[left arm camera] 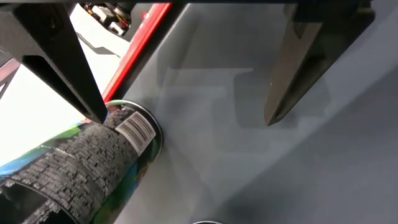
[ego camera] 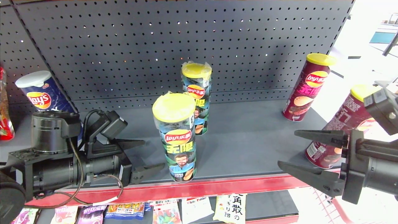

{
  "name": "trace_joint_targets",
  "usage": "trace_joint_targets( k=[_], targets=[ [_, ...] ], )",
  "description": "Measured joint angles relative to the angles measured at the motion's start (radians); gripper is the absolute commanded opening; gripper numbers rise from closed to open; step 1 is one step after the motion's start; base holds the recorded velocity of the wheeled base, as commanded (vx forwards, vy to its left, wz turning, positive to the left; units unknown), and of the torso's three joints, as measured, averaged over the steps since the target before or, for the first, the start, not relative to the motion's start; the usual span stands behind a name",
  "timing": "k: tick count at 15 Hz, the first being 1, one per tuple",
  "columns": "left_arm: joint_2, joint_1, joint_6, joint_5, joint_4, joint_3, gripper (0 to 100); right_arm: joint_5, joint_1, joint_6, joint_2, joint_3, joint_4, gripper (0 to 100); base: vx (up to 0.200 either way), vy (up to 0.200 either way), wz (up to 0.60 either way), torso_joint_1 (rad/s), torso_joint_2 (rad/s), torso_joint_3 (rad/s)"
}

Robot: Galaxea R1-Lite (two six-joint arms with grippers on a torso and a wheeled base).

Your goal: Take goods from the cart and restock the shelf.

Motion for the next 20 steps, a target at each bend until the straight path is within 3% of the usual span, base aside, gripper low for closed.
trace_joint_targets(
  k=[20],
  targets=[
    [0.078, -0.049, 0.000, 0.004, -0.001, -0.075, 100, 0.000, -0.010, -0.001, 0.000, -0.004, 0.000, 100, 0.000, 0.000, 0.00, 0.000, 0.00, 0.000]
  ],
)
